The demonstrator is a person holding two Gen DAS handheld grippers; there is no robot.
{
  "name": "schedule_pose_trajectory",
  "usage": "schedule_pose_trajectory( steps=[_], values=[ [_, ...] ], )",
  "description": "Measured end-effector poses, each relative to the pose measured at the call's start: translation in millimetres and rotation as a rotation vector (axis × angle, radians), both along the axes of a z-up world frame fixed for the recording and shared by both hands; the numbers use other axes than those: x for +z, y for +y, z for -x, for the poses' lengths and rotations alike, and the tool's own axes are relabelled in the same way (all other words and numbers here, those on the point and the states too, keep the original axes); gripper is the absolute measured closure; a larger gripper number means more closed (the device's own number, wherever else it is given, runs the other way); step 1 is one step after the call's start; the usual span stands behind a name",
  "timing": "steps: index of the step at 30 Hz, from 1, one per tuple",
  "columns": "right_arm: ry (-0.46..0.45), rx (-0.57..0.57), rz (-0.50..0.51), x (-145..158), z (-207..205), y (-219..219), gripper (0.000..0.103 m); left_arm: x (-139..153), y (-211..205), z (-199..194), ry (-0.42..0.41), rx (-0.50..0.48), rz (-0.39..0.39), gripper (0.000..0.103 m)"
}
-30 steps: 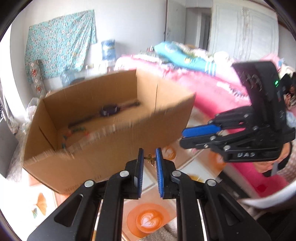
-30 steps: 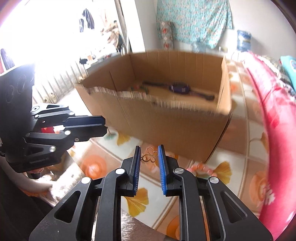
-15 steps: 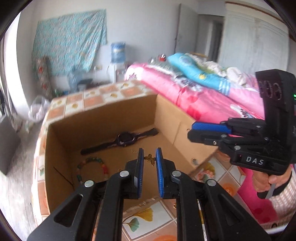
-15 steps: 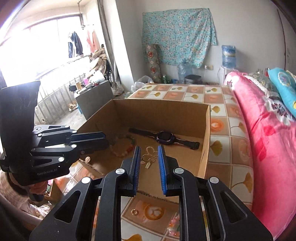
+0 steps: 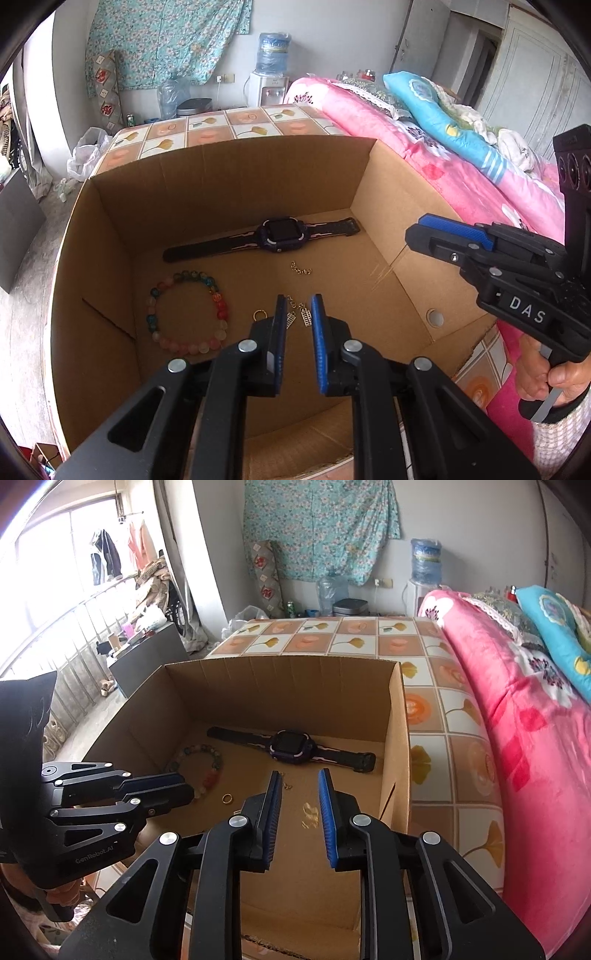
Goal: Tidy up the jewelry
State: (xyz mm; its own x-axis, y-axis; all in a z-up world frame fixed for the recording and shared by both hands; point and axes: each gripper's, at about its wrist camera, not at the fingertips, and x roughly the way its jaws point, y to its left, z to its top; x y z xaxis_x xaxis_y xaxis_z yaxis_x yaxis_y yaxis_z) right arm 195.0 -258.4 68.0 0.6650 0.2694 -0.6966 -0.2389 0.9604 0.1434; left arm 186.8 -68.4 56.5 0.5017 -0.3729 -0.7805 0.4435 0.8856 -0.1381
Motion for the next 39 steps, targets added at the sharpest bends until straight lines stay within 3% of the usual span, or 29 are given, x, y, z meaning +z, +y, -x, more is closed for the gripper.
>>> schedule_pose_trajectory(
  steps=[10, 19, 31, 39],
  values=[
    [-0.022, -0.001, -0.008, 6.5, 3.1, -1.7, 0.075, 2.5, 0.4, 3.5, -0.02, 0.01, -0.012, 0.074],
    [-0.043, -0.005, -0.012, 12.5, 13.6, 0.7, 0.066, 10.3, 4.0, 13.8, -0.048, 0.025, -0.022, 0.068],
    [-0.081, -0.045, -0.014, 25.9, 39.9, -6.2, 0.041, 34.1, 15.0, 43.3, -0.121, 0.105, -0.112, 0.038],
    [-0.12, -0.067, -0.01, 37.4, 65.2, -1.8, 0.023, 44.1, 31.1, 64.5, -0.158, 0.147, -0.127, 0.03]
  ],
)
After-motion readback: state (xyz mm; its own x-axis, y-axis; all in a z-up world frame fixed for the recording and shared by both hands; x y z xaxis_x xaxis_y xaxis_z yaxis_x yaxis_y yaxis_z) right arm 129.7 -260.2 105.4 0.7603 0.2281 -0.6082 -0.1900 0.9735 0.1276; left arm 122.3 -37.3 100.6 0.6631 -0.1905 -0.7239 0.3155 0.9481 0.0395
